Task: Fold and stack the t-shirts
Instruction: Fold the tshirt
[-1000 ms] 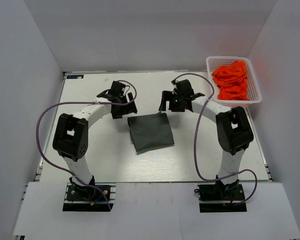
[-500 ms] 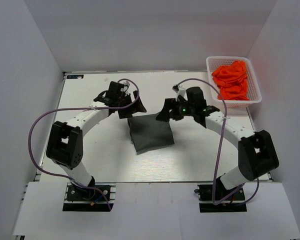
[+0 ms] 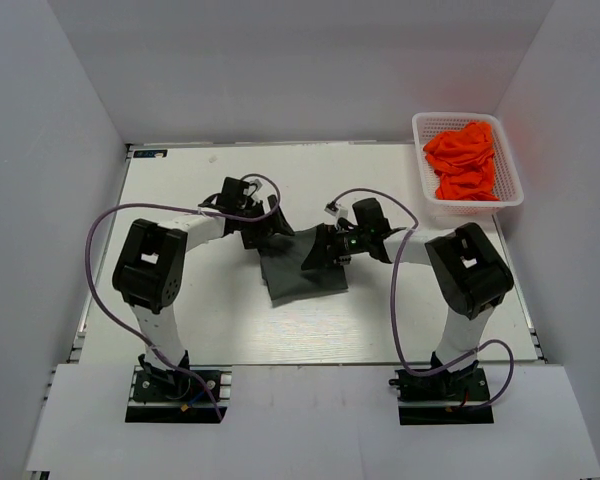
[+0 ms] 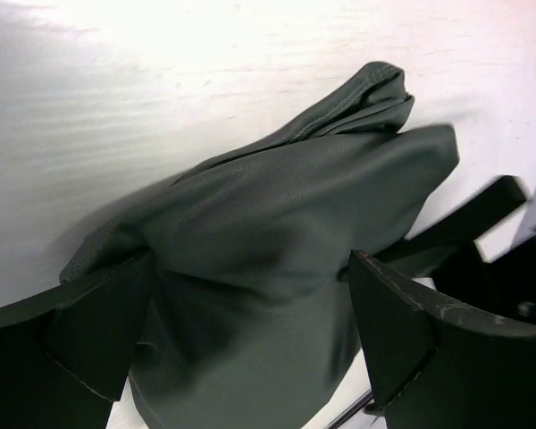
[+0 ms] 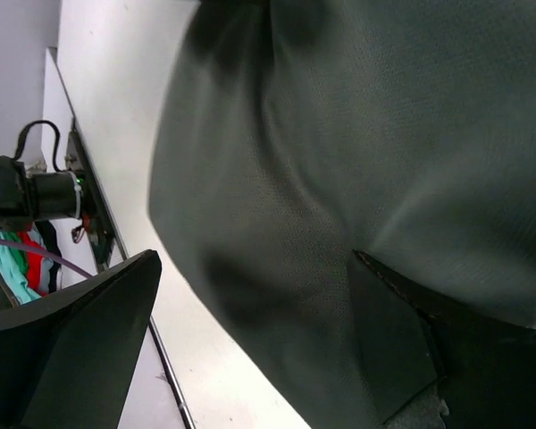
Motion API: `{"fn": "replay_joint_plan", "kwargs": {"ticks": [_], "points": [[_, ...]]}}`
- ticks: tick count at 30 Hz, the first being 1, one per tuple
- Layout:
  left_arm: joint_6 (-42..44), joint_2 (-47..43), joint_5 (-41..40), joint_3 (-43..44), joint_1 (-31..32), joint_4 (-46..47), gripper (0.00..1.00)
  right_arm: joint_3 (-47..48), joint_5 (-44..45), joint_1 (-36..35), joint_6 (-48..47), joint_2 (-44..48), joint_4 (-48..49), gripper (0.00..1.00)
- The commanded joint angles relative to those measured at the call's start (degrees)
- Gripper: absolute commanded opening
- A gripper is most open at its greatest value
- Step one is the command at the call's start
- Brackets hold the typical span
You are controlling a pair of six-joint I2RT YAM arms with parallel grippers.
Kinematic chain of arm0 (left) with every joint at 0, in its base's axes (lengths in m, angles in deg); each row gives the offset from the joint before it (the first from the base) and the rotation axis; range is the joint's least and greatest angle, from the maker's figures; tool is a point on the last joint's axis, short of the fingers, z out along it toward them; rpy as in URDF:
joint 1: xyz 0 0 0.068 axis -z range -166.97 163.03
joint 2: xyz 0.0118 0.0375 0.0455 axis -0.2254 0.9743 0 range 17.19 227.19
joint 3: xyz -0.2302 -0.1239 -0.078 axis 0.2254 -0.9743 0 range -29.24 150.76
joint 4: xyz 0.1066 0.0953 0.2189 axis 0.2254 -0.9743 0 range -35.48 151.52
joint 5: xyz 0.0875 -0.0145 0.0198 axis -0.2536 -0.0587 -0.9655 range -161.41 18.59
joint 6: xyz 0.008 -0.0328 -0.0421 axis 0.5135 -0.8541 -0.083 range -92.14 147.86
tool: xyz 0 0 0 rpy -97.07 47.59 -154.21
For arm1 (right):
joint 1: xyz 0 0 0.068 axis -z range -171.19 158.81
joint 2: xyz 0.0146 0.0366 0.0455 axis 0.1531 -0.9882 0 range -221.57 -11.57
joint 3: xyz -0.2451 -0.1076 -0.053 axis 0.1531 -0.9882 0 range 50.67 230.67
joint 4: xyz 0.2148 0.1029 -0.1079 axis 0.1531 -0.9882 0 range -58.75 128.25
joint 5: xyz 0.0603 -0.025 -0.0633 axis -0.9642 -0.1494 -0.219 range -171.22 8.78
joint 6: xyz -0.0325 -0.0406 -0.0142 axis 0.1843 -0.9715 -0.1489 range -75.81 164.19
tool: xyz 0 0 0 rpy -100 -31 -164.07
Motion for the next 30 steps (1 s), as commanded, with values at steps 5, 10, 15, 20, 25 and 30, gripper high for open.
{"fn": "replay_joint_plan", "kwargs": {"ticks": [5, 10, 15, 20, 25, 30], "points": [[3.2, 2.4, 0.7, 3.1, 0.1, 1.9, 1.0, 1.6, 1.9, -0.1, -4.2, 0.0, -2.9, 0.91], [7.7, -1.8, -6.6, 13.3, 1.5, -8.7, 1.0, 6.2, 6.5, -0.7, -5.6, 9.6, -7.9, 0.91], [6.0, -11.0, -12.3, 9.8, 1.5, -11.7, 1.0, 3.5, 18.1, -0.7, -2.0, 23.6, -10.3, 0.91], [1.4, -16.8, -13.3, 2.5, 2.0, -17.2, 1.0, -0.8, 39.8, -0.4, 1.3, 34.7, -18.5, 0.91], [-1.8, -20.1, -13.3, -5.8, 3.2, -15.4, 1.0, -4.3, 51.3, -0.4, 1.9, 46.3, -24.0, 0.91], [-3.6, -16.8, -11.3, -10.1, 5.3, -11.9, 0.91, -5.8, 55.8, -0.4, 3.1, 51.5, -26.7, 0.91]]}}
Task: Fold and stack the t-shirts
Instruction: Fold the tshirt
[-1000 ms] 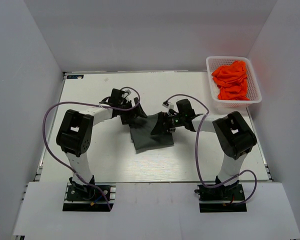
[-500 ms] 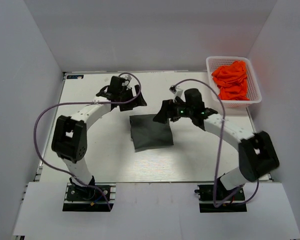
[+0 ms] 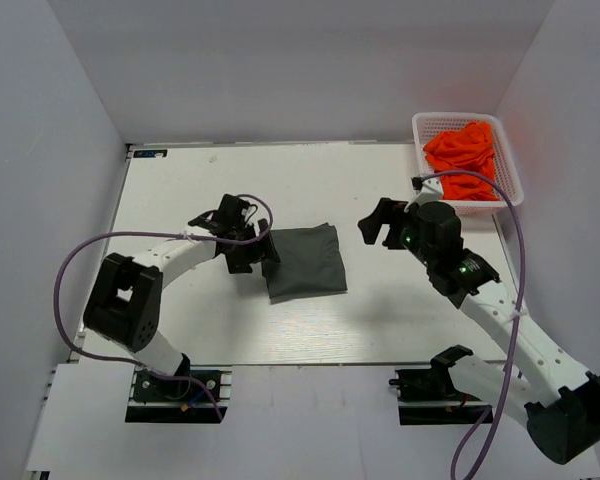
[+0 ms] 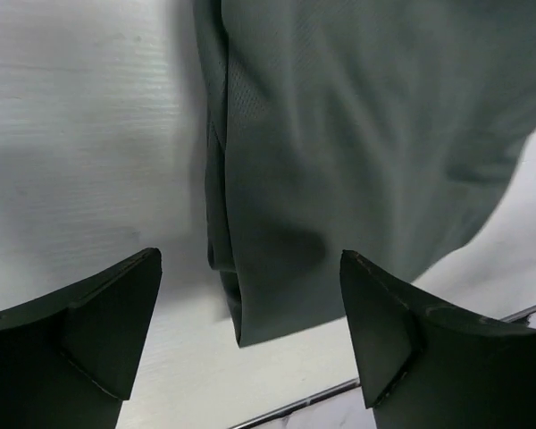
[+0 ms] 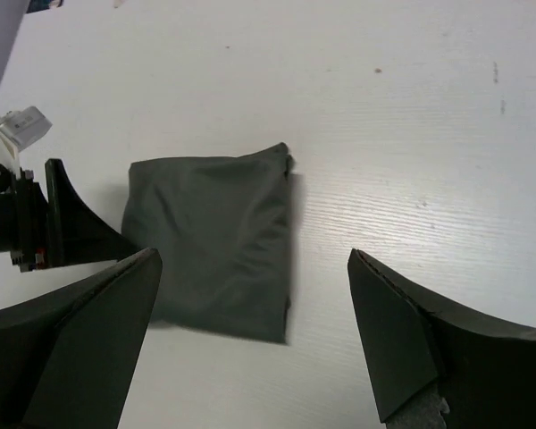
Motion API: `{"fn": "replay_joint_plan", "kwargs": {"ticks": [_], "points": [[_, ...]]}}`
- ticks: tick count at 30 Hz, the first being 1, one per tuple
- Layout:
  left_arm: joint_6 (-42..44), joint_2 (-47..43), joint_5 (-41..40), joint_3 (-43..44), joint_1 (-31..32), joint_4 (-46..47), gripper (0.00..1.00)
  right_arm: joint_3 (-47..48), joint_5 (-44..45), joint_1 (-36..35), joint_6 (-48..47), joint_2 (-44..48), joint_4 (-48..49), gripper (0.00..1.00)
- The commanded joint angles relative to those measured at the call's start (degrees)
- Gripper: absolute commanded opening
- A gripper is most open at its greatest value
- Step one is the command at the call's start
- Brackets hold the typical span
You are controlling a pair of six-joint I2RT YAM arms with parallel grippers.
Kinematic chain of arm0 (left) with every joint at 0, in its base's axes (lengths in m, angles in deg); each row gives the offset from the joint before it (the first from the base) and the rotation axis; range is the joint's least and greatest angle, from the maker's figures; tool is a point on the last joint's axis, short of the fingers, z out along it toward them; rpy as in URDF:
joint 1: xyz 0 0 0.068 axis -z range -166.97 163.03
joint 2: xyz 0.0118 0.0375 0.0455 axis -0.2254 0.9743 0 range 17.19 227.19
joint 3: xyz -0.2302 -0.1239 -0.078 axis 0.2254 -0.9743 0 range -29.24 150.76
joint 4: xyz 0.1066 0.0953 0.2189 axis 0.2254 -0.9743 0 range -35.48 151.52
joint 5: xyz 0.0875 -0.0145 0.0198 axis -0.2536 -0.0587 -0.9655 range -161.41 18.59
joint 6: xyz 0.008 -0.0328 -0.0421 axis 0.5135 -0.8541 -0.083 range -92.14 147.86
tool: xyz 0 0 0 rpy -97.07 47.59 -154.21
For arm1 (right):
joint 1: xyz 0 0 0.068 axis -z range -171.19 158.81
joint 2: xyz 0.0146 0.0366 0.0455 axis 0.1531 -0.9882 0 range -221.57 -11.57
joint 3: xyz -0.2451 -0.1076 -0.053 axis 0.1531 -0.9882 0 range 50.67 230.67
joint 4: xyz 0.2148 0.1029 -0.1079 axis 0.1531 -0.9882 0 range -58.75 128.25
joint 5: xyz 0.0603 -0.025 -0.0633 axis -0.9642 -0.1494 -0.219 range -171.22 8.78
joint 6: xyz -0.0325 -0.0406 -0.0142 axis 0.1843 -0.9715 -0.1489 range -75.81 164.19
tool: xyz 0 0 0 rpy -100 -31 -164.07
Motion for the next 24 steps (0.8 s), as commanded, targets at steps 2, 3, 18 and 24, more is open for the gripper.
{"fn": "replay_joint_plan", "kwargs": {"ticks": [2, 3, 18, 24], "points": [[-2.5, 3.1, 1.7, -1.1, 1.7, 4.2, 0.85, -0.9, 6.4, 0.1, 1.1, 1.7, -3.4, 0.91], [-2.5, 4.1, 0.8, -1.1, 1.7, 4.8, 0.79, -1.0, 6.3, 0.2, 1.5, 1.7, -3.9, 0.91], [5.1, 19.4, -19.9, 16.1, 2.2, -8.1, 0.0, -0.5, 8.7, 0.1, 1.5, 4.3, -7.1, 0.91], [16.9, 19.4, -31.0, 29.1, -0.1, -11.8, 0.0, -0.3, 9.6, 0.1, 0.2, 4.1, -6.7, 0.91]]}}
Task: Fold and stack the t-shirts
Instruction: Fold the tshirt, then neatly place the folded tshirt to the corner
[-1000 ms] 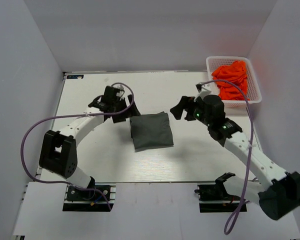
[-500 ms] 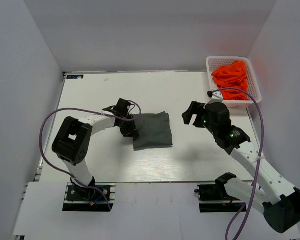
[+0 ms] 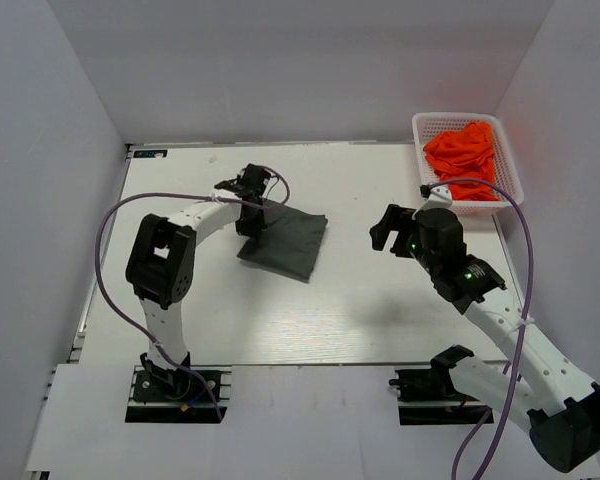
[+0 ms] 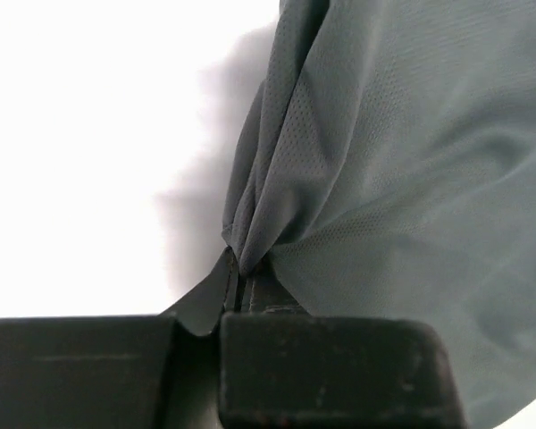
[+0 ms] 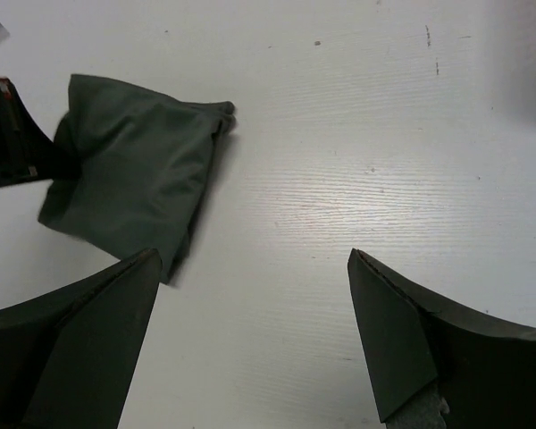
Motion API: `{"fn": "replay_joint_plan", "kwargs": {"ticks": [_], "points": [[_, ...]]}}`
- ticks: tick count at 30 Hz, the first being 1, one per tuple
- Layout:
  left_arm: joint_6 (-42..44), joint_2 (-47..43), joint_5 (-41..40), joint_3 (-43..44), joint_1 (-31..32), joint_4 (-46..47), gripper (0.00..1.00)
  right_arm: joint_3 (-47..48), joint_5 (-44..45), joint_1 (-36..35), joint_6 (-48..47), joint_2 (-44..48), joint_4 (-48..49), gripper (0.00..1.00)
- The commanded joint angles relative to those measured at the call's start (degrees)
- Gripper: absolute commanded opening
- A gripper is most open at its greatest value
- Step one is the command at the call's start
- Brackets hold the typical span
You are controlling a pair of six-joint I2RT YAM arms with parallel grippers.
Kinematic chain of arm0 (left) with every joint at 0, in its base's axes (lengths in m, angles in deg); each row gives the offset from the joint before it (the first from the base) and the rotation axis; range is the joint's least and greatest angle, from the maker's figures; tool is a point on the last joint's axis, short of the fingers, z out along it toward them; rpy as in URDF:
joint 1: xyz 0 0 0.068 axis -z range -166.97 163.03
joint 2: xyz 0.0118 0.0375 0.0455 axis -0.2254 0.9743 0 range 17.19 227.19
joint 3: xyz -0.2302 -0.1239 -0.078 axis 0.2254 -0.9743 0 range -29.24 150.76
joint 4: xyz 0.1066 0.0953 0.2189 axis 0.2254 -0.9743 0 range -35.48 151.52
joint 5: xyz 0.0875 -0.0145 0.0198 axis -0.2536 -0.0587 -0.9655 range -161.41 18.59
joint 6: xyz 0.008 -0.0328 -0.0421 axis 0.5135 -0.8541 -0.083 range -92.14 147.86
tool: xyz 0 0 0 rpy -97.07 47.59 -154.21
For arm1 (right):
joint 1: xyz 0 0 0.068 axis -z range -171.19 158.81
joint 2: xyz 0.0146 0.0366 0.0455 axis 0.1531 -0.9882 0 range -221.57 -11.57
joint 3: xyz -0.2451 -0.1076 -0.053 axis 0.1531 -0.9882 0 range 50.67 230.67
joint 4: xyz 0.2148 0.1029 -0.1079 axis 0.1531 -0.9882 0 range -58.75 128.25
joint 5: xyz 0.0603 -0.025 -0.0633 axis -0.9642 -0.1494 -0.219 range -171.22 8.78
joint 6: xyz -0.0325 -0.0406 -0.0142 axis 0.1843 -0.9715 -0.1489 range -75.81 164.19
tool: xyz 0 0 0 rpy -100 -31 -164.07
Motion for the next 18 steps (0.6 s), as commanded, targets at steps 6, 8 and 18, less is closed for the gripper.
{"fn": "replay_joint_plan", "kwargs": {"ticks": [6, 8, 18], "points": [[23.2, 4.0, -17.0, 19.7, -4.5, -1.7, 0.0, 2.3, 4.0, 0.1, -2.0, -1.8, -0.1, 0.91], [24.9, 6.5, -20.1, 24.3, -6.3, -2.6, 0.0, 2.9, 5.2, 0.1, -1.9, -1.5, -0.4, 0.91], [30.7, 19.6, -19.6, 41.9, -19.3, -2.6, 0.0, 5.9, 10.5, 0.4, -3.6, -0.8, -0.7, 0.91]]}}
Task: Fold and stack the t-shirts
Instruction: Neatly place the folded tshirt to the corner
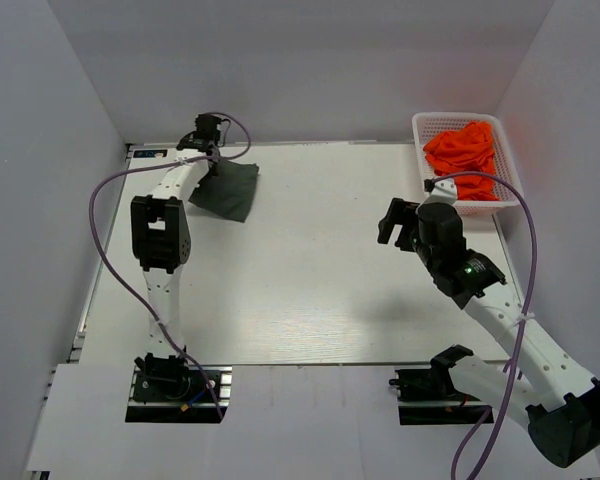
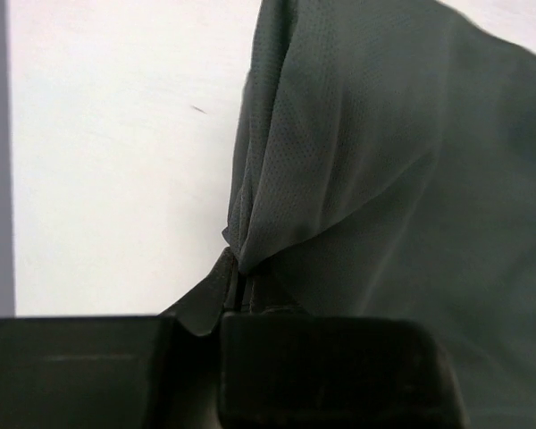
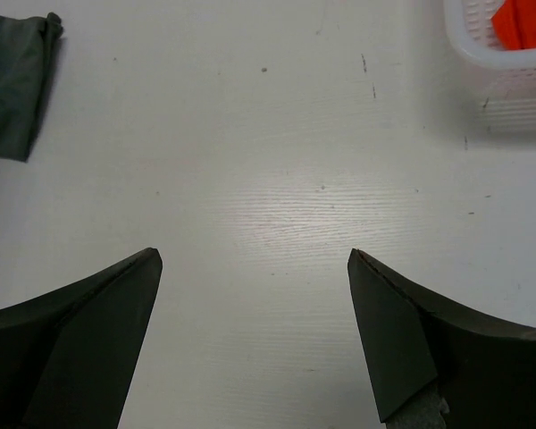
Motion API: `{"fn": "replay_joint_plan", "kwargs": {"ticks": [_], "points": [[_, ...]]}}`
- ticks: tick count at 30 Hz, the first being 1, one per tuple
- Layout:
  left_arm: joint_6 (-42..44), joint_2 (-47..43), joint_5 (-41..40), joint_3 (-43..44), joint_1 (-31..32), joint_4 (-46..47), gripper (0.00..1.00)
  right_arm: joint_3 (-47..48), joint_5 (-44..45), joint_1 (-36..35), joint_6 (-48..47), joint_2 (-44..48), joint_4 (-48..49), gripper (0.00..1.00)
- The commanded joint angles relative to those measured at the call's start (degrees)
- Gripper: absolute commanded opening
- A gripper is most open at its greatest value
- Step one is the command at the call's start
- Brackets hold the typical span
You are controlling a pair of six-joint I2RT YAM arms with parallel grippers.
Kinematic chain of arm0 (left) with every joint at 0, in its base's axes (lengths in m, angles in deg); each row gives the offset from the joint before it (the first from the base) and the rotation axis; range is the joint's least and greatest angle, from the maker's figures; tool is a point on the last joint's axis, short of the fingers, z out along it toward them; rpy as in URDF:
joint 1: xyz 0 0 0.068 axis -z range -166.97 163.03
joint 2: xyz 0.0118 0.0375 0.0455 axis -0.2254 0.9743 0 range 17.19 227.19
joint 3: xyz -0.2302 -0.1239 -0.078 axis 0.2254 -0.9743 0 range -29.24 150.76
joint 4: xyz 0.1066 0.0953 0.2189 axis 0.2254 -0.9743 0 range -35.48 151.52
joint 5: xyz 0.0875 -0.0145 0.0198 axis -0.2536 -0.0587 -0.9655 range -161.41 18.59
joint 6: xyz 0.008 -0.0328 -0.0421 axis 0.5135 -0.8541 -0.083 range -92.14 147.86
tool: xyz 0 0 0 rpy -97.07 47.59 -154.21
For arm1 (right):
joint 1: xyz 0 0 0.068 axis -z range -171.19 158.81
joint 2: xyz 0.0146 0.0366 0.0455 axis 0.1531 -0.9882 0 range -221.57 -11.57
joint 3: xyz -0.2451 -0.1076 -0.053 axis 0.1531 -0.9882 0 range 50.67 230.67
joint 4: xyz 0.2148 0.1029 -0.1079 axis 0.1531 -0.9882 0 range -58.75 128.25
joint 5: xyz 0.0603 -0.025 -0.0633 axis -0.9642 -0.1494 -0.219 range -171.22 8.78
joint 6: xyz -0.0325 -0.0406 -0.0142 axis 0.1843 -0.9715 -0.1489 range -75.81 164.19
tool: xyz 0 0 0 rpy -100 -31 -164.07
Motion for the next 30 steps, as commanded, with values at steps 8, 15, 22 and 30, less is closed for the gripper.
{"fn": "replay_joint_plan", "kwargs": {"ticks": [8, 15, 22, 30], "points": [[10.2, 5.7, -1.1, 13.3, -9.4, 6.6, 0.0, 4.5, 6.9, 0.4, -4.2, 0.8, 4.7, 0.91], [10.2, 9.7, -1.1, 17.8, -13.7, 7.7, 0.0, 5.7, 8.0, 0.4, -6.1, -1.2, 7.3, 0.91], [10.7, 10.8, -0.1, 19.0, -14.8, 11.4, 0.0, 7.1, 8.4, 0.3, -7.3, -3.5, 8.8, 0.91], [11.3, 11.9, -6.2, 20.1, -15.3, 14.9, 1.0, 7.3, 7.5, 0.4, -6.9, -4.6, 8.7, 0.91]]}}
